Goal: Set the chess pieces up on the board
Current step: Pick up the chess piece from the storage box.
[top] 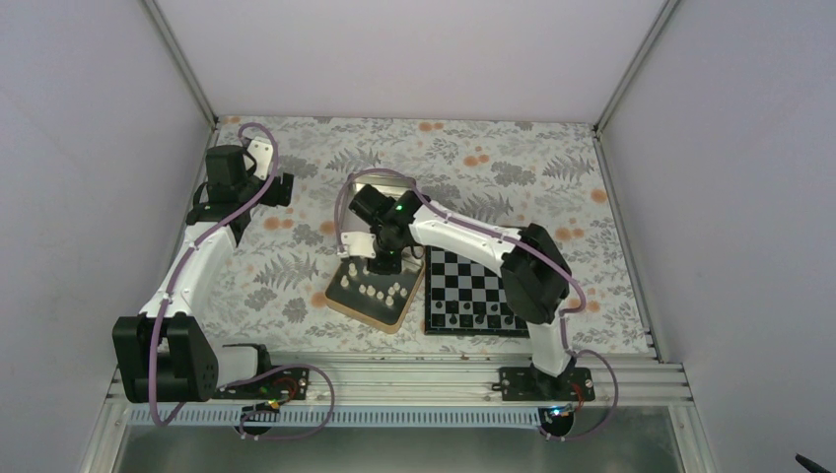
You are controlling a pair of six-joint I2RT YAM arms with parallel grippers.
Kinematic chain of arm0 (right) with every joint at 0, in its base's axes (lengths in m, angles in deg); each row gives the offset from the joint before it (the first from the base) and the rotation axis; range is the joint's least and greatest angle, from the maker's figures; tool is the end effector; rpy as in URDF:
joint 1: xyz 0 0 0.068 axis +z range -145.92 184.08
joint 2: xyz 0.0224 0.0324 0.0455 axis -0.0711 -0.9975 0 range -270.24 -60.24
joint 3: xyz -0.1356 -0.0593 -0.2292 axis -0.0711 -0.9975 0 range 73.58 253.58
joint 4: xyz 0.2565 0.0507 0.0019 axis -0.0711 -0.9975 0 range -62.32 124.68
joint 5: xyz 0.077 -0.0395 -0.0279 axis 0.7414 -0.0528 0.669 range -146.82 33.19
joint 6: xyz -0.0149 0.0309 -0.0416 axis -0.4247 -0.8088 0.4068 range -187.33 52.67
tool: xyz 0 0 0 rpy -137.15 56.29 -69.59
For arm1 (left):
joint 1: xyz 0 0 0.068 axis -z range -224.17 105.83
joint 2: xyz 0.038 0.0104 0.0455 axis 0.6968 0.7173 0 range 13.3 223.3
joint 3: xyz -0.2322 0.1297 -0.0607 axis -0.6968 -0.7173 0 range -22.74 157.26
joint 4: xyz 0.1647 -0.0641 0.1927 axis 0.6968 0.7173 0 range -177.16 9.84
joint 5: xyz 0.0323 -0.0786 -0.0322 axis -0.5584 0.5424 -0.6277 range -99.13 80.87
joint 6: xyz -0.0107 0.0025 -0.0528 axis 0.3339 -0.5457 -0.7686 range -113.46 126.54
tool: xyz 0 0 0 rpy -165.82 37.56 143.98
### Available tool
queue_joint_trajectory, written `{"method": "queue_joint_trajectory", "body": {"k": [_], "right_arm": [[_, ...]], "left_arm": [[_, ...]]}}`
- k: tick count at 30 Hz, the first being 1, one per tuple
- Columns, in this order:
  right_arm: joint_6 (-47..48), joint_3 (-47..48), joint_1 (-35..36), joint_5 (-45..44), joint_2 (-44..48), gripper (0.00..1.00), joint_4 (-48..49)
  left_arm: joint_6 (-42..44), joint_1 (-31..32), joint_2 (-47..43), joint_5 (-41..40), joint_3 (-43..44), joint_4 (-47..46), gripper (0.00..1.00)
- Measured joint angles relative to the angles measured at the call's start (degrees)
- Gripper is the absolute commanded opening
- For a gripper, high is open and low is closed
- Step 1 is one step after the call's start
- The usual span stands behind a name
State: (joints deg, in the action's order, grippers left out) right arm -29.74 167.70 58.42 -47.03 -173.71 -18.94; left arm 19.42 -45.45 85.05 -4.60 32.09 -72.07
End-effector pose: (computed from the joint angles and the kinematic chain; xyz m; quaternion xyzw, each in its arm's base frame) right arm 0.2331 0.3352 0.2269 -0.7172 0.6759 0.1050 0.1337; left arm 0.2821 0.0036 0.2923 0.1074 0.8675 0.0254 0.4850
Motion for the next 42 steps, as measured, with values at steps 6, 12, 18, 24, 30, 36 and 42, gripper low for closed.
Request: {"method": "queue_joint_trajectory", "body": {"k": [6, 12, 18, 24, 30, 36, 42], "right_arm": [[-0.22, 0.24, -0.04, -0.55, -2.12, 0.3, 1.2], [-0.2, 2.67, -0.04, -2.64, -6.08, 0.31, 2.71], [-0.2, 3.85, -0.04, -5.73, -7.93, 0.33, 4.11], [-0.2, 4.31, -0.04, -8.37, -8.07, 0.35, 5.35], [-0.17, 4.42, -0.07, -9.92, -9.07, 0.35, 5.51], [-0.17, 4.52, -0.09, -10.8, -10.25, 0.35, 5.57], [-0.17, 4.61, -0.09, -11.21, -10.84, 0.31, 5.57]], "left_arm": [[0.0, 0.0, 0.0, 0.0, 0.0, 0.0, 1.0], [0.0, 0.0, 0.0, 0.0, 0.0, 0.0, 1.0], [0.0, -0.02, 0.0, 0.0, 0.0, 0.0, 1.0], [0.02, -0.17, 0.0, 0.02, 0.0, 0.0, 1.0], [0.02, -0.22, 0.0, 0.04, 0.0, 0.0, 1.0], [0.02, -0.22, 0.0, 0.13, 0.0, 0.0, 1.0], [0.0, -0.24, 0.0, 0.26, 0.0, 0.0, 1.0]]}}
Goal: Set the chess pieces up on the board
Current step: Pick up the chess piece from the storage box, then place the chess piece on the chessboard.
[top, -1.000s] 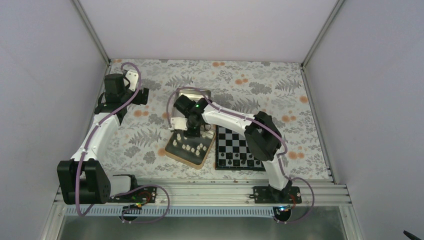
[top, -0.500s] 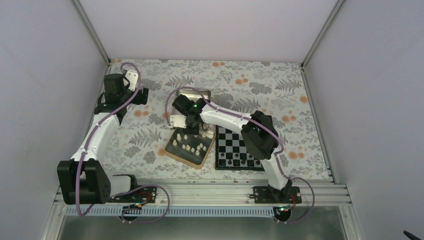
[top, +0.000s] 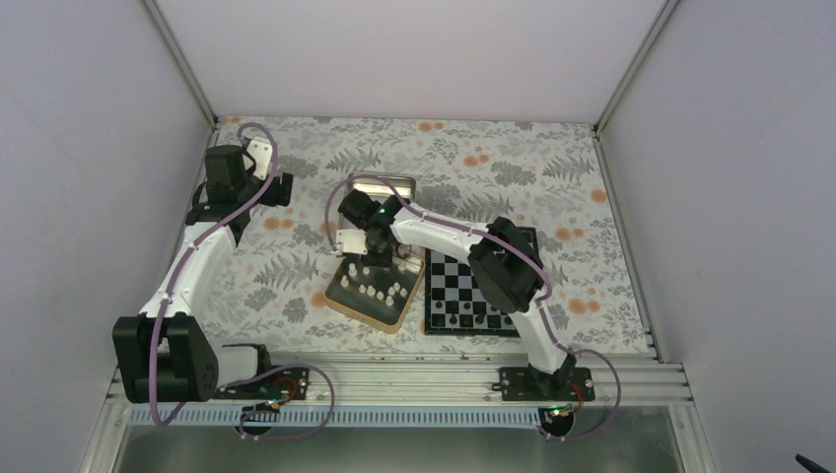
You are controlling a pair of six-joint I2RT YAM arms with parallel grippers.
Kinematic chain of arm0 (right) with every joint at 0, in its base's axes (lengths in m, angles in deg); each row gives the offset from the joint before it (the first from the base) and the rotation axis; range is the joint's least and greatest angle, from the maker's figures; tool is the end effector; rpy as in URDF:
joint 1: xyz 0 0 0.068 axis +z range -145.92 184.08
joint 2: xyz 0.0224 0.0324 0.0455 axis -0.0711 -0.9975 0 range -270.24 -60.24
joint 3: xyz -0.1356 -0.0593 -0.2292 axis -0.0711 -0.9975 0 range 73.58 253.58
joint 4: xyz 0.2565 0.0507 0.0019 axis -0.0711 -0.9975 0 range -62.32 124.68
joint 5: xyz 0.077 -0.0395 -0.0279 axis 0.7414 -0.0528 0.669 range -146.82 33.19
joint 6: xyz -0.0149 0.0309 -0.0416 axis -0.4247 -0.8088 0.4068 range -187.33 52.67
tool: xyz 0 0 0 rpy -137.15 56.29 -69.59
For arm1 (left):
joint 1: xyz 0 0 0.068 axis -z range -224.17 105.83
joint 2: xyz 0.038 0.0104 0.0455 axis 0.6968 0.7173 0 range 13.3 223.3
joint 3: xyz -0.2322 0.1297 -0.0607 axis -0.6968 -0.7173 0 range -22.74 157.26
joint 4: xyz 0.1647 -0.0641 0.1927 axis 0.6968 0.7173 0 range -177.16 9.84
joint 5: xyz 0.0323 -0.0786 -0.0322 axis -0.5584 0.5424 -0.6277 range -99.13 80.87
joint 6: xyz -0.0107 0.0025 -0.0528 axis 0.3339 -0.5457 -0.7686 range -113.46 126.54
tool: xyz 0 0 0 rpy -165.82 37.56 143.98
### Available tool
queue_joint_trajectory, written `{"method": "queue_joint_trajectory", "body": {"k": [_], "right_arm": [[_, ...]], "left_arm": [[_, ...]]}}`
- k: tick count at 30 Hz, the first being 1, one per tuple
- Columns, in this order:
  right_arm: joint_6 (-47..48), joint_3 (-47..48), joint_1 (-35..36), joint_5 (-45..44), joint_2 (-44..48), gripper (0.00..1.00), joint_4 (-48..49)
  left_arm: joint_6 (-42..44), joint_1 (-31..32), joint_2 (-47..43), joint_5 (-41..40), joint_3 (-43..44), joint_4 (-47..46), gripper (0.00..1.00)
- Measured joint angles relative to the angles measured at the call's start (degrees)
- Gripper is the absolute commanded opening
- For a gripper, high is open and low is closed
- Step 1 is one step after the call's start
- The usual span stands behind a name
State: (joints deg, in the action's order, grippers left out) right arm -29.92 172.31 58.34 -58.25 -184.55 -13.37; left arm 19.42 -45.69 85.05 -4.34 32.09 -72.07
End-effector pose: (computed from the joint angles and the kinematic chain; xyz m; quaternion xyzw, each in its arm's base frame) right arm 0.2616 0.3620 0.1748 -0.7087 0.6909 0.0086 0.1427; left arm 0.2821 0.0046 0.2923 0.1067 0.8676 0.0244 0.4851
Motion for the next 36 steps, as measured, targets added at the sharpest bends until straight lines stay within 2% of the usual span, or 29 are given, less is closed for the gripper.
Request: {"method": "queue_joint_trajectory", "body": {"k": [7, 12, 18, 24, 30, 36], "right_arm": [[-0.09, 0.35, 0.0, -0.35, -0.76, 0.13, 0.04], [-0.39, 0.57, -0.02, -0.33, -0.76, 0.06, 0.0], [-0.66, 0.66, -0.63, 1.27, 1.18, 0.06, -0.15], [-1.05, 0.35, -3.45, 2.95, 11.61, 0.07, -0.39], [-1.01, -1.79, -12.94, 4.17, 22.21, 0.07, 0.44], [-0.57, -7.67, -20.59, 4.28, 23.04, 0.07, 1.01]], "left_arm": [[0.02, -0.26, -0.02, 0.17, 0.0, 0.0, 1.0], [0.02, -0.26, -0.02, 0.24, 0.0, 0.0, 1.0], [0.02, -0.26, -0.02, 0.24, 0.0, 0.0, 1.0], [0.02, -0.31, -0.02, 0.22, 0.0, 0.0, 1.0], [0.02, -0.31, -0.02, 0.22, 0.0, 0.0, 1.0], [0.0, -0.31, -0.02, 0.33, 0.0, 0.02, 1.0]]}}
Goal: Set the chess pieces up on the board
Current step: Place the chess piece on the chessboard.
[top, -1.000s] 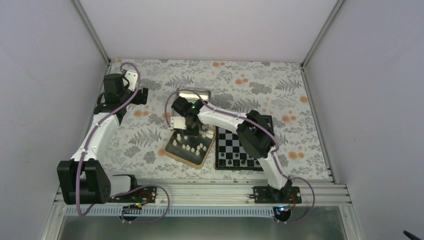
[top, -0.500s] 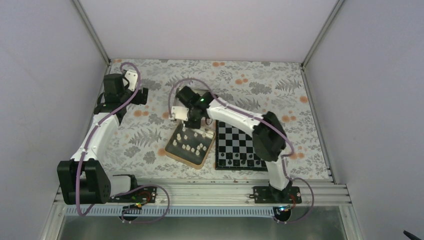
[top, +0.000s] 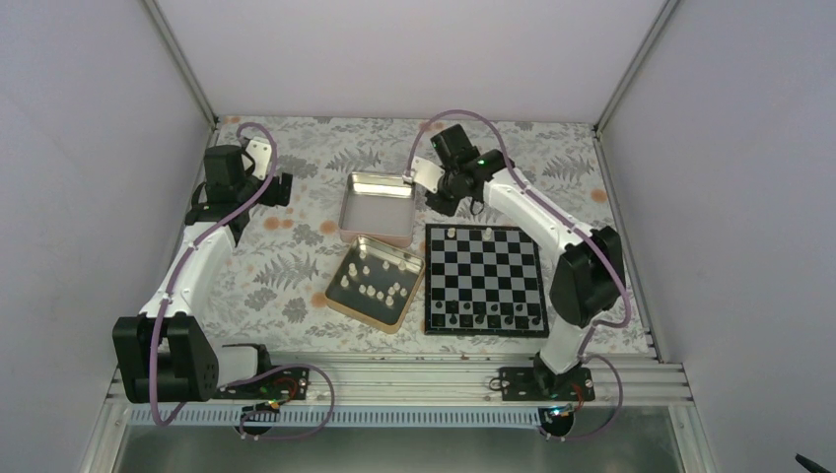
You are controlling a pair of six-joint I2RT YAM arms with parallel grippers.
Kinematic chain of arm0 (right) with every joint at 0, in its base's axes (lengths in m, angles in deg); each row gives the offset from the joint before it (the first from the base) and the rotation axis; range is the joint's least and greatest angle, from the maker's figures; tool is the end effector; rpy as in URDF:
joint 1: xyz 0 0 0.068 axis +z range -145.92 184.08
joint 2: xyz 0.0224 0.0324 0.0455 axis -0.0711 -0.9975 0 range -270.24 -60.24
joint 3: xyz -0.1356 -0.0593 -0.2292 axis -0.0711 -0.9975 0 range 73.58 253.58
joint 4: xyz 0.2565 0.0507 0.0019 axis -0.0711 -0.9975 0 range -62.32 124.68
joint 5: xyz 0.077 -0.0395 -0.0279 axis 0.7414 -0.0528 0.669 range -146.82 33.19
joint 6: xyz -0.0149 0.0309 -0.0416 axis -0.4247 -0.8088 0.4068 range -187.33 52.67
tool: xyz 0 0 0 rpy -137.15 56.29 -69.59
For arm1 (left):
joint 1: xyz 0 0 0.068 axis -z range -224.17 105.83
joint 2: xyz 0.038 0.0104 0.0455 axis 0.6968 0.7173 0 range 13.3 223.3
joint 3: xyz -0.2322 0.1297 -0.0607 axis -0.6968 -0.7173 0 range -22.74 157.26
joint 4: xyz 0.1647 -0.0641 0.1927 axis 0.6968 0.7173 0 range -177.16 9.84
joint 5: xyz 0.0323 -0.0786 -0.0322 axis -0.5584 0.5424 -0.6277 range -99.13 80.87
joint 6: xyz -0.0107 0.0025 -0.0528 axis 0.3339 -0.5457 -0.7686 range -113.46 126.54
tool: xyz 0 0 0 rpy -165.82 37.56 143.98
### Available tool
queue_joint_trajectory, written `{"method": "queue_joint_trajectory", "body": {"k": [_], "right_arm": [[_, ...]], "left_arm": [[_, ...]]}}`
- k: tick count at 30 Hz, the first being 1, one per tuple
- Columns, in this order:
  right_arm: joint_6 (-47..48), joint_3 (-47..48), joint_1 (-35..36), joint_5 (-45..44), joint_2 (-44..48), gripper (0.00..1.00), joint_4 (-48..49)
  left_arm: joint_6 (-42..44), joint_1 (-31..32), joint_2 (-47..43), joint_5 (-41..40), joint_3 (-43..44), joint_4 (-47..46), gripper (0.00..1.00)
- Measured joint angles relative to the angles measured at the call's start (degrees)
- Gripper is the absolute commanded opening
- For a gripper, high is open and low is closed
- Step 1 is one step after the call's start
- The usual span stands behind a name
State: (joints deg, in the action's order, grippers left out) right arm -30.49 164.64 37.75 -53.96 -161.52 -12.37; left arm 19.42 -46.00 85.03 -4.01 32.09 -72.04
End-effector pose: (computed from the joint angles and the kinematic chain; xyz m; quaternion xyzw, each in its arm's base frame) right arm 0.3175 0.2136 0.2959 -0.5594 0.7792 0.0161 0.2823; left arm 0.2819 0.0059 0.2924 0.1057 0.8677 0.0232 0.4852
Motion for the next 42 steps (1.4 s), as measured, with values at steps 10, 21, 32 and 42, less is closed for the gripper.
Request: {"method": "queue_joint_trajectory", "body": {"k": [10, 21, 32, 42], "right_arm": [[0.17, -4.66, -0.37, 0.55, -5.7, 0.07, 1.2], [0.24, -6.99, -1.9, 0.52, -8.85, 0.08, 2.78], [0.59, -7.56, -3.02, 0.61, -11.19, 0.08, 3.32], [0.66, -7.56, -3.02, 1.11, -11.65, 0.09, 3.19]], "left_arm": [[0.0, 0.0, 0.0, 0.17, 0.0, 0.02, 1.0], [0.0, -0.02, 0.02, 0.92, 0.0, 0.04, 1.0], [0.0, -0.02, 0.02, 1.18, 0.0, 0.07, 1.0], [0.0, -0.04, 0.02, 1.18, 0.0, 0.07, 1.0]]}}
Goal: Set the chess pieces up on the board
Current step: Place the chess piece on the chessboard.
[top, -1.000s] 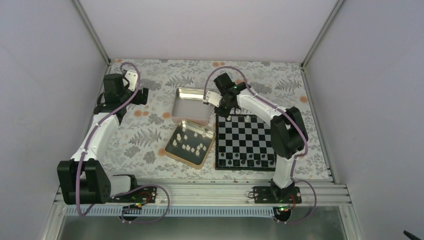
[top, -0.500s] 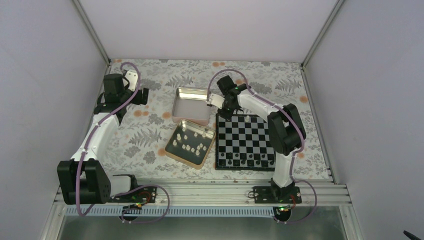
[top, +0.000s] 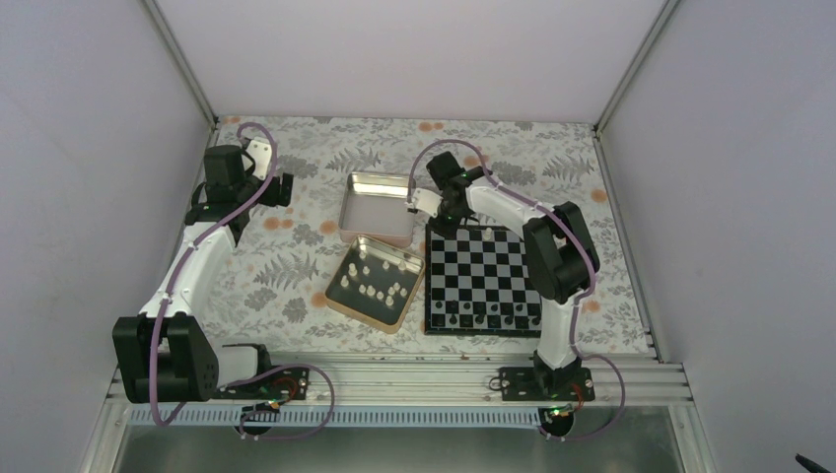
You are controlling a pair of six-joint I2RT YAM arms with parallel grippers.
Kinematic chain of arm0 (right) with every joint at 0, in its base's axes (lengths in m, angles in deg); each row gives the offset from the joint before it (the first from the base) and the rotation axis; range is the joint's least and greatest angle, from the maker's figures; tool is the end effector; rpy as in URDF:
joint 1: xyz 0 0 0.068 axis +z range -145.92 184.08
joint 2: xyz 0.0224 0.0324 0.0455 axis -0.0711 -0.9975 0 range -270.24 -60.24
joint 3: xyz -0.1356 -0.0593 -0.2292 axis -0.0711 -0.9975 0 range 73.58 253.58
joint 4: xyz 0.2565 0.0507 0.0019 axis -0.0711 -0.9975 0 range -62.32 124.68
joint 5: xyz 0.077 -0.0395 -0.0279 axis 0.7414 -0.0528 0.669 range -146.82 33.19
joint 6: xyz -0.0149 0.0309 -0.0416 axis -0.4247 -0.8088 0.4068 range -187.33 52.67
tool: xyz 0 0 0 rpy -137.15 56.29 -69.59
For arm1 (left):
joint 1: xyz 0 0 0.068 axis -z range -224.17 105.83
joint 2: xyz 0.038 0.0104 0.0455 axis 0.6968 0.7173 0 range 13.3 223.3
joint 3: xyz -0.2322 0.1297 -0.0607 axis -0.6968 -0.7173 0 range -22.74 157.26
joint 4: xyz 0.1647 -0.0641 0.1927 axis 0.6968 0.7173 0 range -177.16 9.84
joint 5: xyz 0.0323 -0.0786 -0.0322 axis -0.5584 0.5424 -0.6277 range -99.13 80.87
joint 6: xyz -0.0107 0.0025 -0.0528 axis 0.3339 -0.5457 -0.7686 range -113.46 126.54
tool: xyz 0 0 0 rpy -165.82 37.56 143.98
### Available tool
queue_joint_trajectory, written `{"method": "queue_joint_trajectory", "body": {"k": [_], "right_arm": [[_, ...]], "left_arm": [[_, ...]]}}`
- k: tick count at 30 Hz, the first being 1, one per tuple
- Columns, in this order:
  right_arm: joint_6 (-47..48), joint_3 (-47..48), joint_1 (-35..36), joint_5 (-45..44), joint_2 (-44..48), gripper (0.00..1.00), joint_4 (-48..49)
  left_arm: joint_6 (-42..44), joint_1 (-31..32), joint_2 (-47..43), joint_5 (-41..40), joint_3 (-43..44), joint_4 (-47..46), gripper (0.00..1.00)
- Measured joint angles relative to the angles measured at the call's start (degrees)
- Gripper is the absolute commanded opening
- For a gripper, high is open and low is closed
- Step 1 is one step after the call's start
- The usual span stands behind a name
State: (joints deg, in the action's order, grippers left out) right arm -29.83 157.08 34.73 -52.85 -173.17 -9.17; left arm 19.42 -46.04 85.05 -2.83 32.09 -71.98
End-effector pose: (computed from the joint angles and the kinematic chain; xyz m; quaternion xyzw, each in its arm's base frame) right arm 0.3406 0.2046 0.1837 -0.5581 0.8162 0.0255 0.1471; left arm 0.2819 0.0054 0.2922 0.1103 0.8671 0.0144 0.4855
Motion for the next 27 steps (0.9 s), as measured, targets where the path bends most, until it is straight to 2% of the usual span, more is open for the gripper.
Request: {"method": "queue_joint_trajectory", "body": {"k": [8, 12, 17, 19, 27], "right_arm": [[0.22, 0.0, 0.0, 0.09, -0.22, 0.09, -1.01], [0.37, 0.0, 0.0, 0.15, -0.22, 0.13, -1.07], [0.59, 0.02, 0.0, 0.48, -0.22, 0.31, -1.7], [0.59, 0.02, 0.0, 0.46, -0.22, 0.42, -1.9], [0.33, 0.07, 0.0, 0.37, 1.7, 0.46, -0.72]], "left_arm": [[0.0, 0.0, 0.0, -0.02, 0.0, 0.0, 1.0], [0.0, 0.0, 0.0, -0.02, 0.0, 0.0, 1.0], [0.0, 0.0, 0.0, -0.02, 0.0, 0.0, 1.0], [0.0, 0.0, 0.0, -0.04, 0.0, 0.0, 1.0], [0.0, 0.0, 0.0, -0.07, 0.0, 0.0, 1.0]]}}
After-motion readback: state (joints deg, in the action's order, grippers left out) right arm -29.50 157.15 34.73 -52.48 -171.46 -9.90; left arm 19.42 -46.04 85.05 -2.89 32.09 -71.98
